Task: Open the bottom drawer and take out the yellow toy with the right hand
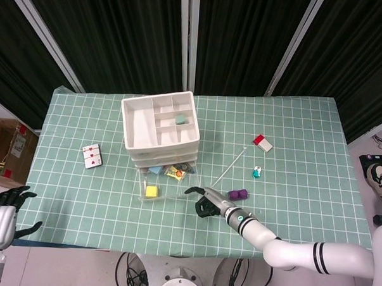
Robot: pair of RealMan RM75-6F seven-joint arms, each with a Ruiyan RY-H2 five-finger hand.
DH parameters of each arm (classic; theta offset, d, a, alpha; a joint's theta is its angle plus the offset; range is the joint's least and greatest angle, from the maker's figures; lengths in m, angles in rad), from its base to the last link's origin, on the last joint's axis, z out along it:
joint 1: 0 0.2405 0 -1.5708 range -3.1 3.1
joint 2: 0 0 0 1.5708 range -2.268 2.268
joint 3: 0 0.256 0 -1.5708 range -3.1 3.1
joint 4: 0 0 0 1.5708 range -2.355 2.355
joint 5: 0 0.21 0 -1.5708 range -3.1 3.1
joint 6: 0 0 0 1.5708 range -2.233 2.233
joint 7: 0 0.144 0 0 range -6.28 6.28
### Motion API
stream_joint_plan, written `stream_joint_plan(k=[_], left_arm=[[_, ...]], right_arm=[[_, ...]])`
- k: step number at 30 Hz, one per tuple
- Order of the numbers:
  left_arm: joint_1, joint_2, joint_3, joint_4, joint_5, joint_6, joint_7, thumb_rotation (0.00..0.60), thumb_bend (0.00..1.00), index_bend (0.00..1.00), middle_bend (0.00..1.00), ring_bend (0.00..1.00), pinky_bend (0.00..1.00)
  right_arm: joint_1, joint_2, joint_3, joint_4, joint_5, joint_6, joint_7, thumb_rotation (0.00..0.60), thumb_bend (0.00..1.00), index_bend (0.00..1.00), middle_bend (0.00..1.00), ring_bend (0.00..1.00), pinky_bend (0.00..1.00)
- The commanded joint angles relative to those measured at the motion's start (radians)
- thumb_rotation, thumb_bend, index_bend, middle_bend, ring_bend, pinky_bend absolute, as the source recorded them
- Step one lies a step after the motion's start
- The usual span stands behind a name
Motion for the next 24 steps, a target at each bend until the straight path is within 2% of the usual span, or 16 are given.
stream_joint_plan(k=[1, 5, 7, 11, 15, 18, 21, 24], left_arm=[[0.000, -0.001, 0.000, 0.001, 0.001, 0.002, 0.000, 0.600, 0.05, 0.32, 0.19, 0.17, 0.19], [0.002, 0.000, 0.000, 0.001, 0.002, 0.007, -0.002, 0.600, 0.05, 0.32, 0.19, 0.17, 0.19], [0.005, 0.000, -0.001, 0.001, 0.003, 0.014, -0.003, 0.600, 0.05, 0.32, 0.19, 0.17, 0.19], [0.008, -0.003, 0.002, 0.000, 0.008, 0.021, -0.002, 0.600, 0.05, 0.32, 0.19, 0.17, 0.19], [0.013, -0.006, 0.005, -0.002, 0.010, 0.028, -0.001, 0.600, 0.05, 0.32, 0.19, 0.17, 0.19], [0.019, -0.006, 0.005, -0.003, 0.008, 0.034, -0.004, 0.600, 0.05, 0.32, 0.19, 0.17, 0.19], [0.024, -0.007, 0.007, 0.000, 0.007, 0.038, -0.007, 0.600, 0.05, 0.32, 0.19, 0.17, 0.19], [0.028, -0.009, 0.009, 0.003, 0.004, 0.039, -0.013, 0.600, 0.05, 0.32, 0.19, 0.17, 0.19]], right_arm=[[-0.016, 0.026, -0.003, -0.021, -0.081, 0.020, -0.013, 0.600, 0.55, 0.00, 0.71, 0.83, 0.92], [-0.019, 0.093, -0.012, -0.088, -0.210, 0.061, -0.082, 0.600, 0.39, 0.00, 0.71, 0.83, 0.92], [0.003, 0.136, -0.018, -0.117, -0.265, 0.083, -0.152, 0.600, 0.36, 0.00, 0.71, 0.84, 0.92], [0.076, 0.140, -0.066, -0.116, -0.354, 0.214, -0.417, 0.600, 0.36, 0.04, 0.76, 0.89, 0.94], [0.165, 0.065, -0.121, -0.070, -0.343, 0.345, -0.741, 0.600, 0.32, 0.14, 0.83, 0.94, 0.99], [0.211, -0.020, -0.140, -0.010, -0.317, 0.425, -0.916, 0.600, 0.25, 0.19, 0.87, 0.98, 1.00], [0.234, -0.111, -0.152, 0.079, -0.328, 0.489, -1.034, 0.600, 0.19, 0.24, 0.90, 1.00, 1.00], [0.242, -0.186, -0.148, 0.163, -0.324, 0.505, -1.073, 0.600, 0.18, 0.28, 0.91, 1.00, 1.00]])
